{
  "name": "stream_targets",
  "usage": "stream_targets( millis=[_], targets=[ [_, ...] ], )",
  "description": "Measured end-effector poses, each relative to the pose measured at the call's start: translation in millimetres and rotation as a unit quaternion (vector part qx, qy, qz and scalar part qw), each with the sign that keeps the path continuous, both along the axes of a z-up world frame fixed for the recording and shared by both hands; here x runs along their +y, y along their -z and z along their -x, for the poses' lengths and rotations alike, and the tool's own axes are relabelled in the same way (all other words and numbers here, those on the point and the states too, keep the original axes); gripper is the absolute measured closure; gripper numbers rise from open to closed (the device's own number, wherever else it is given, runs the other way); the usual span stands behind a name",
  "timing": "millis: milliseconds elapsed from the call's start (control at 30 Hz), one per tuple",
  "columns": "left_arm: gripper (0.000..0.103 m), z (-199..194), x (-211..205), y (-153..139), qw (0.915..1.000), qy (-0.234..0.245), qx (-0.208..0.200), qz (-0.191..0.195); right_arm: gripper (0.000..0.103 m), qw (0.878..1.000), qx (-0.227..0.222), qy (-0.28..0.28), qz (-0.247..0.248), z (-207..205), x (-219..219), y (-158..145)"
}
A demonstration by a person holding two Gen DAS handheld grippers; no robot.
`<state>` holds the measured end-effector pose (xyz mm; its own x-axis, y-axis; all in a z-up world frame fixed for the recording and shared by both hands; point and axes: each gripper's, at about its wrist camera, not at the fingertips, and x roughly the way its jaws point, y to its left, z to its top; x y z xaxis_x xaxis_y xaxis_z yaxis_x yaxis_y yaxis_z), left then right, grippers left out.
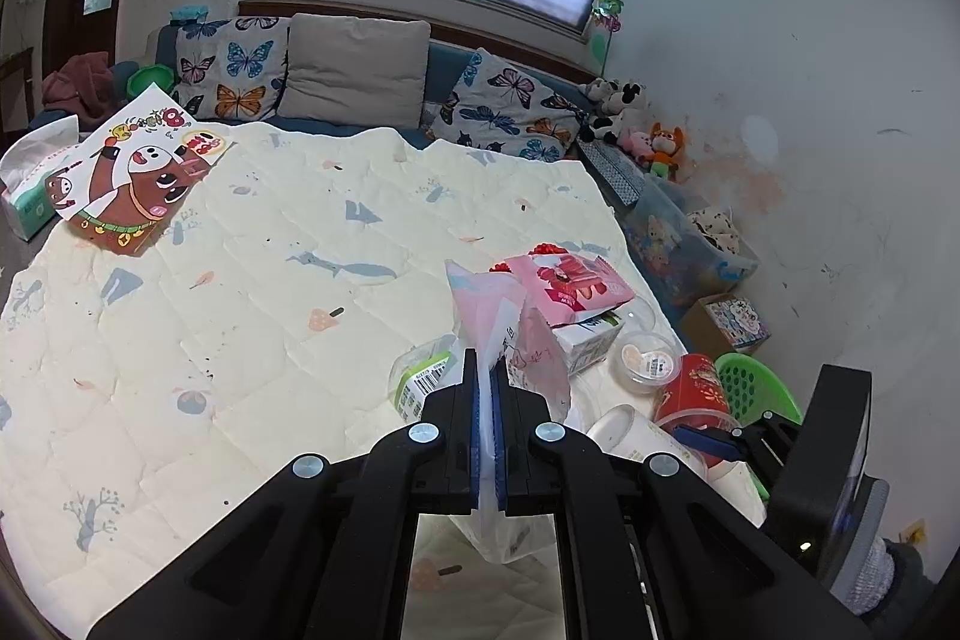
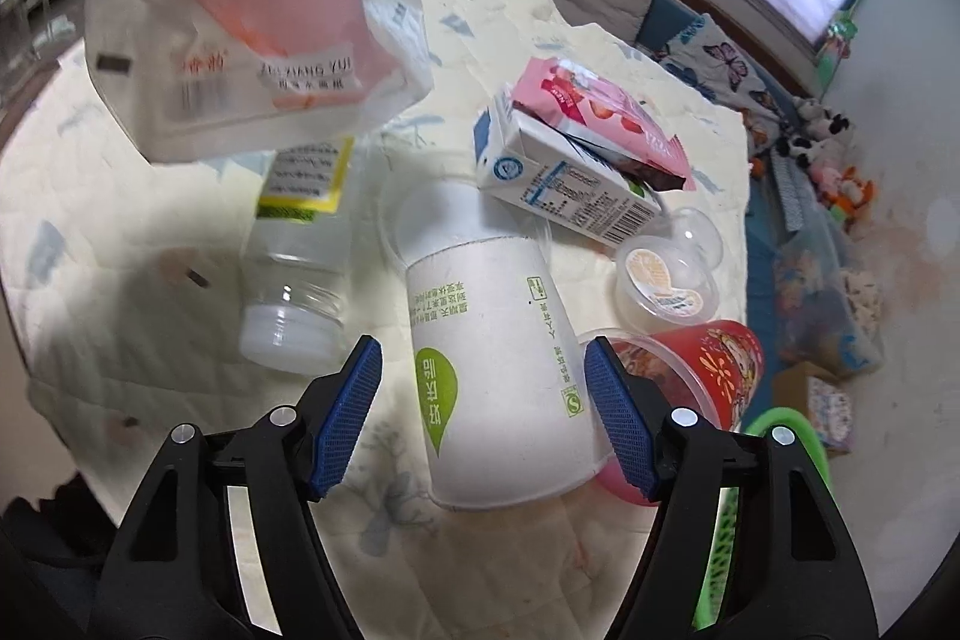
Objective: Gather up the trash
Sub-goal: 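Grasp the plastic bag with the left tool while the right tool grasps the white paper cup, then carry the bag and cup over the green basket and release both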
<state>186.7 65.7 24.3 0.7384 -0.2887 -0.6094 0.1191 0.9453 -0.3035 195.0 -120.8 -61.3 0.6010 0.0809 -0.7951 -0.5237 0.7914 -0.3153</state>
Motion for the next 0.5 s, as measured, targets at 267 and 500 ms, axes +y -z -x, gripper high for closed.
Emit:
stream_targets(
  millis=[267, 500],
  targets=[
    [0.099, 2, -3, 0, 1.0, 0.005, 0.0, 0.004, 0.042, 0.999, -0.023, 0.005, 0.023, 1, -3, 7],
    [0.099, 6, -8, -8, 0.9999, 0.013, -0.007, 0.007, 0.042, 0.996, 0.004, 0.01, -0.083, 13, -24, -21]
  ],
)
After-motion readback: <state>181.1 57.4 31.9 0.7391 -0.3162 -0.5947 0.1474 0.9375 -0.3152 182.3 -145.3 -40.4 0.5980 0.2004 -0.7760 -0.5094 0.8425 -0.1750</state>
